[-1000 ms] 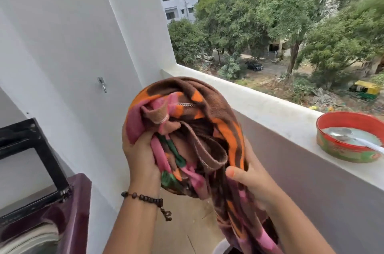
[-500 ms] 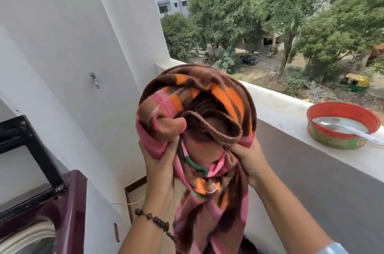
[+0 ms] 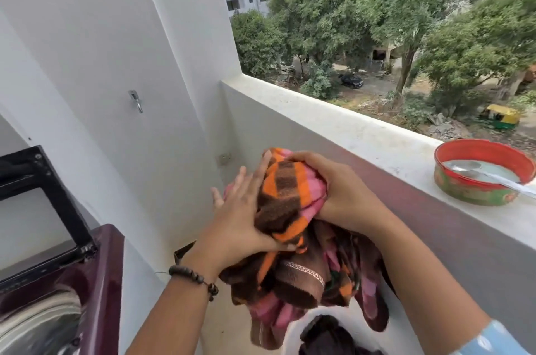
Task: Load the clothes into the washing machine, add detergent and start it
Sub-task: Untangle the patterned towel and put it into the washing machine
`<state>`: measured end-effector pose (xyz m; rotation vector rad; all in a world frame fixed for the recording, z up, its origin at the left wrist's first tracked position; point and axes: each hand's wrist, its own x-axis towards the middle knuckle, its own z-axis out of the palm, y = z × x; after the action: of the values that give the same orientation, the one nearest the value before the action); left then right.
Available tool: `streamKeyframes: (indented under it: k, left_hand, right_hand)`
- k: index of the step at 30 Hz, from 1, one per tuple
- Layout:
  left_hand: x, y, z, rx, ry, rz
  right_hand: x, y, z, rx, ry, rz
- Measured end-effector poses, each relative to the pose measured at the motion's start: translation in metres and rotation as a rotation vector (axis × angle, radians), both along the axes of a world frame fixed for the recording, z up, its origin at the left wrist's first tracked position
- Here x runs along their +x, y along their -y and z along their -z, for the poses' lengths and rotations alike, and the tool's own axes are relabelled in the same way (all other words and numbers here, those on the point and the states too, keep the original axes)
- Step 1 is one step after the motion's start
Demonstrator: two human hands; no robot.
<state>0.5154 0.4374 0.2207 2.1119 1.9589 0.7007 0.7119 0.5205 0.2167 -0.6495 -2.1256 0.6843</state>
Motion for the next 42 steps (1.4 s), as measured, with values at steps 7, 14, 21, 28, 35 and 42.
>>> streamKeyframes:
  k: [7,14,21,28,35,42]
  left_hand:
    - [0.003,0.0,0.009,0.336,0.575,0.055]
    - [-0.01,-0.001,0.003,0.562,0.972,-0.057]
    - [-0.047,0.0,0.008,0.847,1.404,-0.407]
    - [-0.079,0.019,0.051,0.753,1.392,-0.455]
    - [-0.123,0.069,0.074,0.558,1.486,-0.585]
    - [-0.196,0.125,0.051,0.709,1.396,-0.532]
  right_hand:
    - [0.034,-0.006,-0.007,-0.358,-0.087,-0.25]
    - [0.056,-0.017,0.041,-0.808,-0.385,-0.398]
    - [0.032,-0.009,0.087,-1.06,-0.45,-0.454]
    - [-0.037,0.009,0.07,-1.167,-0.633,-0.556]
    - [-0.111,0.016,0.033,-0.981,-0.608,-0.43]
    - [-0.221,0.049,0.033,-1.017,-0.659,-0.252]
